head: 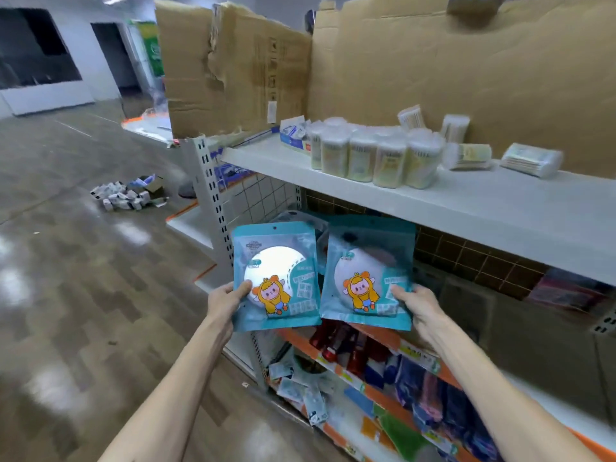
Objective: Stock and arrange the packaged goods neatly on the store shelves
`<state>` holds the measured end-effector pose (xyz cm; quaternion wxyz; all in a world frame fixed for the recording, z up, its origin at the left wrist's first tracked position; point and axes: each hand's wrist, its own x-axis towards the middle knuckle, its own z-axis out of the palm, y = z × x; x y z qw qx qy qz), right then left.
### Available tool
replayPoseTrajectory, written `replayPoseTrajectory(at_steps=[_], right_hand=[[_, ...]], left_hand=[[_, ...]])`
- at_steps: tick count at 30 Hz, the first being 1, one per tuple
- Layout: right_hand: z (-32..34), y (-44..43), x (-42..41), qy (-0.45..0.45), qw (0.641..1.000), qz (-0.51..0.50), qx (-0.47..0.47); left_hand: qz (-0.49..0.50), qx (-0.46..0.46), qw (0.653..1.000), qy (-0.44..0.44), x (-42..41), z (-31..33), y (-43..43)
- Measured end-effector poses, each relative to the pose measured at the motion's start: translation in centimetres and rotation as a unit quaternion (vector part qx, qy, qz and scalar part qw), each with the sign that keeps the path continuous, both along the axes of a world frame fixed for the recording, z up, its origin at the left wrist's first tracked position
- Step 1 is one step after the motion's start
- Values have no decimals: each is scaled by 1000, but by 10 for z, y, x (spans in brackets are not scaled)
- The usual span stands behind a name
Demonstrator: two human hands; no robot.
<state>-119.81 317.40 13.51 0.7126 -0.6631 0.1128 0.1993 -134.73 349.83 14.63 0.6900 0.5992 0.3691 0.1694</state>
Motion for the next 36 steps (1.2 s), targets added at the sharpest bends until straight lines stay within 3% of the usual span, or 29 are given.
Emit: replayPoseTrajectory(at_steps=[6, 10, 19, 28, 36], right_hand=[[7, 10, 27, 29, 999, -20, 11], [11, 12, 46, 52, 997, -37, 33], [26, 38, 78, 39, 997, -62, -15], [36, 80, 95, 29, 992, -114, -43], [24, 113, 80, 86, 982, -153, -70]], left_hand=[[-23, -27, 999, 14, 51, 1, 18], [-16, 2, 1000, 12, 82, 6, 26], [-30, 25, 999, -4, 149, 14, 63], [-128, 128, 982, 49, 226, 27, 107], [-205, 193, 954, 106, 257, 19, 131]])
